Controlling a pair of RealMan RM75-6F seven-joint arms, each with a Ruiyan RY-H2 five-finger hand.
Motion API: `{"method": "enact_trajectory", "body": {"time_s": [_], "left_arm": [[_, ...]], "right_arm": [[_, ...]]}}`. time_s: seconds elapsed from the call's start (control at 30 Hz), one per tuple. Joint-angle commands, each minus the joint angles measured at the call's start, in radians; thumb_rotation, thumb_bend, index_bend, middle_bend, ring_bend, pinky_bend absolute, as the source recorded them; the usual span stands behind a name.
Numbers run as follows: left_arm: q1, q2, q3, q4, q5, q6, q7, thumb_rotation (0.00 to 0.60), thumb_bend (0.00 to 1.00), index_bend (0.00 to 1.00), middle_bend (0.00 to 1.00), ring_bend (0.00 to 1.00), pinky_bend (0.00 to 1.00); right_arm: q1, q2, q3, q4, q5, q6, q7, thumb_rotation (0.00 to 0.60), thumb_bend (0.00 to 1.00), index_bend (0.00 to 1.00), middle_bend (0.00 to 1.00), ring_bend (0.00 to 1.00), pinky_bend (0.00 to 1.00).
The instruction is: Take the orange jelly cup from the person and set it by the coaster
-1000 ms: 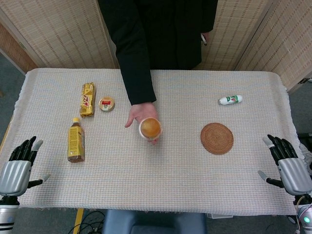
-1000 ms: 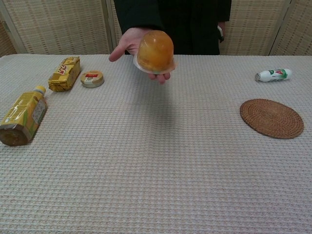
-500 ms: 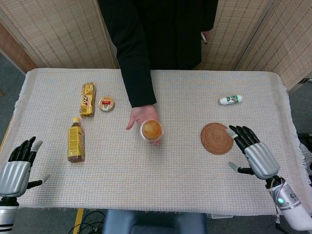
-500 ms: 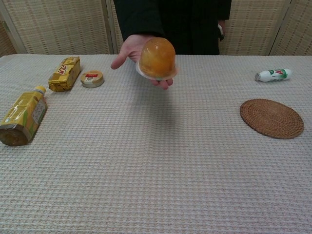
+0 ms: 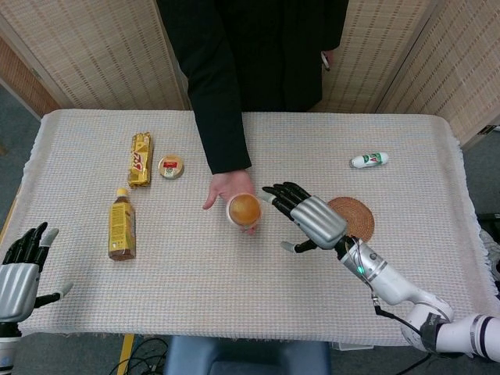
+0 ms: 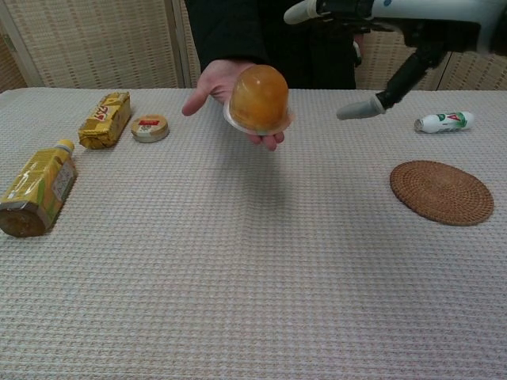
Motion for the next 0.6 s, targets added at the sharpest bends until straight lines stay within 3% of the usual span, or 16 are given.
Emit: {"method": "enact_trajectory", "body": {"time_s": [0.03, 0.23, 0.43, 0.5, 0.6], "left_arm": [[0.003, 0.002, 0.000, 0.002, -0.002, 0.002, -0.003, 0.600, 0.14, 0.03, 0.00, 0.00, 0.16], [0.011, 0.003, 0.001, 0.011, -0.007, 0.006, -0.016, 0.600, 0.14, 0.03, 0.00, 0.00, 0.16], [0.017, 0.003, 0.002, 0.023, -0.013, 0.006, -0.027, 0.600, 0.14, 0.03, 0.00, 0.00, 0.16], [0.018, 0.003, 0.002, 0.025, -0.016, 0.005, -0.030, 0.600, 0.14, 0.03, 0.00, 0.00, 0.16], [0.019, 0.002, 0.002, 0.029, -0.014, 0.005, -0.034, 0.600, 0.14, 0.03, 0.00, 0.00, 0.16]], "right_arm": [[0.095, -0.075, 0.049, 0.049, 0.118, -0.099, -0.072, 0.600, 0.25, 0.00, 0.04, 0.00, 0.01], [0.195, -0.148, 0.058, 0.121, 0.274, -0.176, -0.175, 0.600, 0.26, 0.00, 0.04, 0.00, 0.02], [0.259, -0.198, 0.036, 0.170, 0.376, -0.195, -0.266, 0.600, 0.28, 0.00, 0.06, 0.00, 0.05], [0.273, -0.208, 0.028, 0.183, 0.407, -0.192, -0.289, 0.600, 0.30, 0.00, 0.08, 0.00, 0.09], [0.286, -0.229, 0.022, 0.205, 0.437, -0.165, -0.318, 0.600, 0.34, 0.09, 0.14, 0.05, 0.21]]}}
